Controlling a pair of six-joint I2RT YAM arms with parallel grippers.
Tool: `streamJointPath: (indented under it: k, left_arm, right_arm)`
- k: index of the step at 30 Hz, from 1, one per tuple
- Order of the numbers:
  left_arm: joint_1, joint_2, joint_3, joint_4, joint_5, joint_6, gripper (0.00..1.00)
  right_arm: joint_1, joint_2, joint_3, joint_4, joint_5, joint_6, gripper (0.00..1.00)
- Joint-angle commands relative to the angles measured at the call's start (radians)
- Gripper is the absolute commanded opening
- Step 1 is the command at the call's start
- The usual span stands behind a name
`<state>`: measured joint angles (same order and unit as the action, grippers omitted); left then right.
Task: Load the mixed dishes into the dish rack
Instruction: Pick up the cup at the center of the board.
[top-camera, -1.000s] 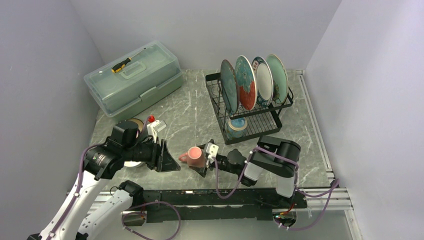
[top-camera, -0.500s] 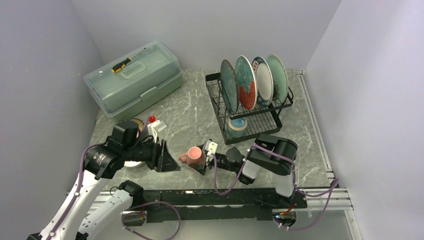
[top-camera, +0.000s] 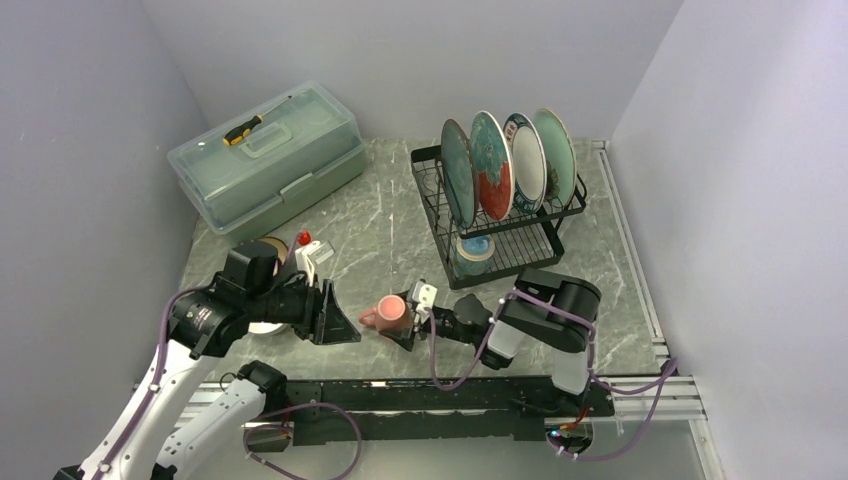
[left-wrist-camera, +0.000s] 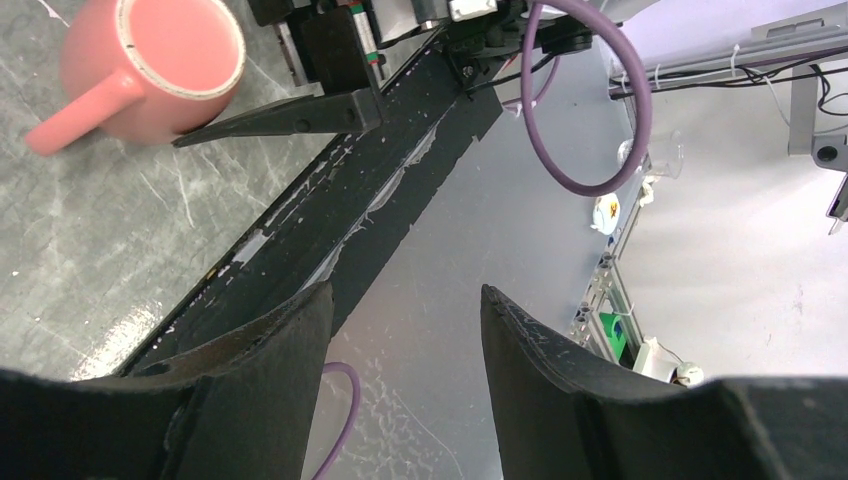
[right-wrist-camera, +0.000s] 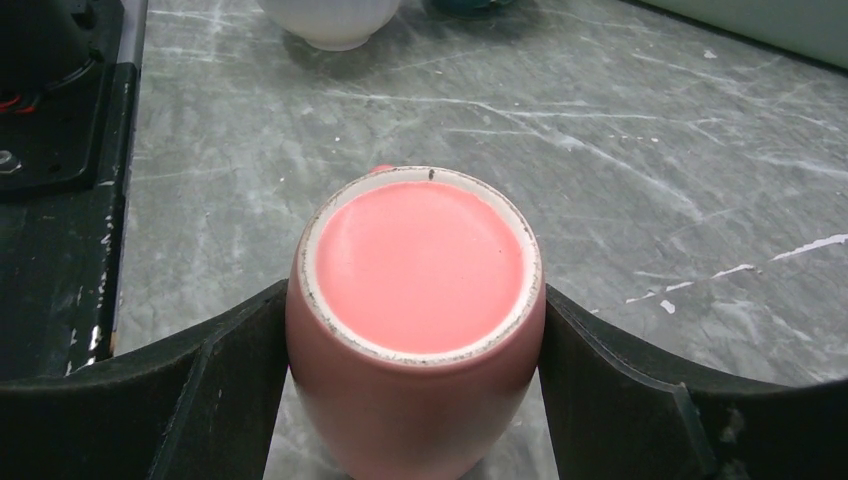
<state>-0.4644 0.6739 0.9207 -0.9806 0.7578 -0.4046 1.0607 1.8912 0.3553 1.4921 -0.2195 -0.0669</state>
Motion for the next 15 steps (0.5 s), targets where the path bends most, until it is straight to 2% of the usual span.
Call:
streamJointPath:
  k: [1, 6, 15]
  left_arm:
    - [-0.002, 0.004, 0.047, -0.012, -0.019, 0.025, 0.61]
    - [-0.002, 0.006, 0.049, 0.007, -0.023, 0.009, 0.61]
    - [-0.002, 0.000, 0.044, 0.016, -0.013, -0.005, 0.61]
  right_arm:
    - [-0.001, -0.100, -0.028, 0.218, -0.015, 0.021, 0.49]
    - [0.004, -0.207, -0.040, 0.106, -0.013, 0.022, 0.43]
    - [0.024, -0.464, -0.078, -0.201, 0.051, 0.004, 0.39]
